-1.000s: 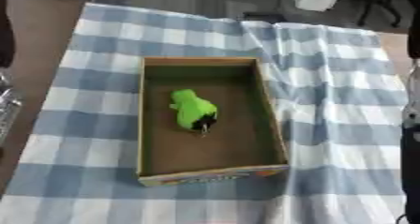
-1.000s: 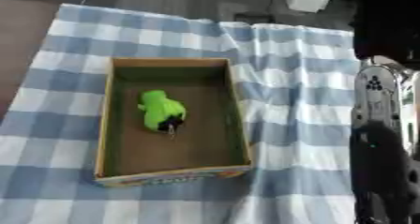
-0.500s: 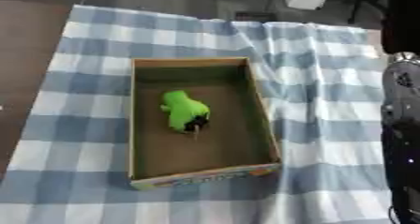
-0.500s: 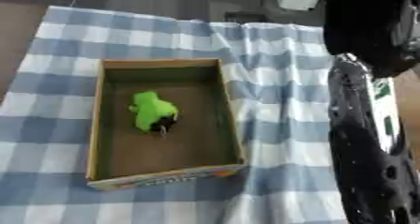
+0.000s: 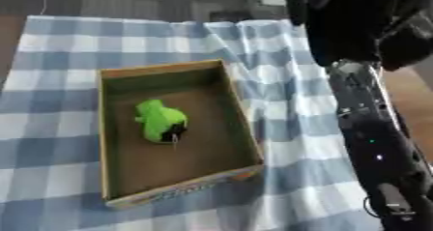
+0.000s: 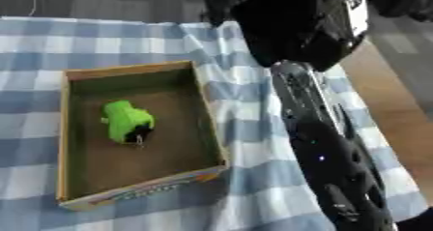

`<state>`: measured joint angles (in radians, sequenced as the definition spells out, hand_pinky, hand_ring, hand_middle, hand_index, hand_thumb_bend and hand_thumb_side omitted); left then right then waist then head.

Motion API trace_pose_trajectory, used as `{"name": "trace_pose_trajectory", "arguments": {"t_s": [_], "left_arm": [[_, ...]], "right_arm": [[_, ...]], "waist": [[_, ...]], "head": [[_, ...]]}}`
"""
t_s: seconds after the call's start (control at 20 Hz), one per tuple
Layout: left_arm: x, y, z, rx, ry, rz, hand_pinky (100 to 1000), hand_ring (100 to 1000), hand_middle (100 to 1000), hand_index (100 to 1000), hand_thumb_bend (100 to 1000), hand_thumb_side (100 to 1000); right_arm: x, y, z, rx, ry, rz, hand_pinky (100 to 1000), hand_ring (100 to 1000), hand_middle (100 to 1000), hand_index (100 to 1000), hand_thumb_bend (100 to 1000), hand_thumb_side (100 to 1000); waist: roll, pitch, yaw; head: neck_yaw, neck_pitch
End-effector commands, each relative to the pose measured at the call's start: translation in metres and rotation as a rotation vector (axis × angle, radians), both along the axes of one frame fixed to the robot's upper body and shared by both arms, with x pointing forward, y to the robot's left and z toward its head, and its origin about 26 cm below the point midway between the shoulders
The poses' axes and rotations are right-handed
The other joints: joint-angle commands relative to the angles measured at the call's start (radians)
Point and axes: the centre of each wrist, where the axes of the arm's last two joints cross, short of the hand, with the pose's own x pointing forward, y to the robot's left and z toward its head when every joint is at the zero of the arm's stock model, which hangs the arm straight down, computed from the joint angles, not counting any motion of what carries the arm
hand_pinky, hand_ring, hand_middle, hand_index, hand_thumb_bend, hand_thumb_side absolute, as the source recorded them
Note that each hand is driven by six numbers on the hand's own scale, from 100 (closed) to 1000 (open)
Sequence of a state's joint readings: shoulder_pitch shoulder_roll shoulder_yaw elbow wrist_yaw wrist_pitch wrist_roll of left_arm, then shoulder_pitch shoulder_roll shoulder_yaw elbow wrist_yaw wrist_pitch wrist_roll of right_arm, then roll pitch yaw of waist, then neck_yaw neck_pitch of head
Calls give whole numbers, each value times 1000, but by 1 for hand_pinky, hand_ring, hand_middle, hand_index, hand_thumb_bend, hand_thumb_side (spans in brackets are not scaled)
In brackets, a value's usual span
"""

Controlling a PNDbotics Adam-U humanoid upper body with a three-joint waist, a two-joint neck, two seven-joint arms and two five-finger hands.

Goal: Pick up objects on the table and place them in the box.

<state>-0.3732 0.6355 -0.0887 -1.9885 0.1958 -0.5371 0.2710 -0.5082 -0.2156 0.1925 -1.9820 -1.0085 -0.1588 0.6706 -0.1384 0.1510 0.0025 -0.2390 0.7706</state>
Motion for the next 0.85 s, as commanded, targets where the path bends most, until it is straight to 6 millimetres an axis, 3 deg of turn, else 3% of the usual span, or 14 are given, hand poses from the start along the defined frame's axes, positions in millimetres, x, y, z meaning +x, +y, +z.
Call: {"name": "trace_pose_trajectory", "arguments": {"t_s": [0.05,0.2,0.25,0.35,0.45,0.65,0.85], "left_arm": [[-2,1,7,18,-20,-4,431,754,816,870,282,966],[-2,1,8,17,-21,-4,430,754,815,870,281,966],[-2,1,8,18,-21,-4,429,754,815,870,281,966],[-2,1,8,19,-21,-4,427,754,815,870,282,966],[-2,1,7,20,-20,-4,427,754,815,870,282,965],[-2,1,7,21,-18,-2,421,754,815,870,282,964],[-2,1,6,23,-15,-3,422,755,815,871,281,963]], "right_arm": [[-3,-3,9,-52,32,125,412,498,568,727,118,578],[-2,-7,11,-62,35,153,420,505,568,711,100,580],[-1,-9,12,-63,29,146,408,495,553,642,100,579],[-1,-14,12,-55,32,95,412,500,565,637,100,595],[0,-21,13,-43,21,-7,414,503,568,668,100,624],[1,-31,10,-40,-36,-233,415,500,546,614,100,783],[1,-33,6,-45,-96,-393,418,501,543,606,100,800]], "waist": [[8,-15,2],[8,-15,0],[9,-15,-1],[9,-15,-3],[9,-15,-5],[9,-15,-6],[9,-14,-5]], "head": [[-25,-1],[-23,-1],[-19,-1],[-14,-1],[-10,-9],[-7,-30],[2,-49]]}}
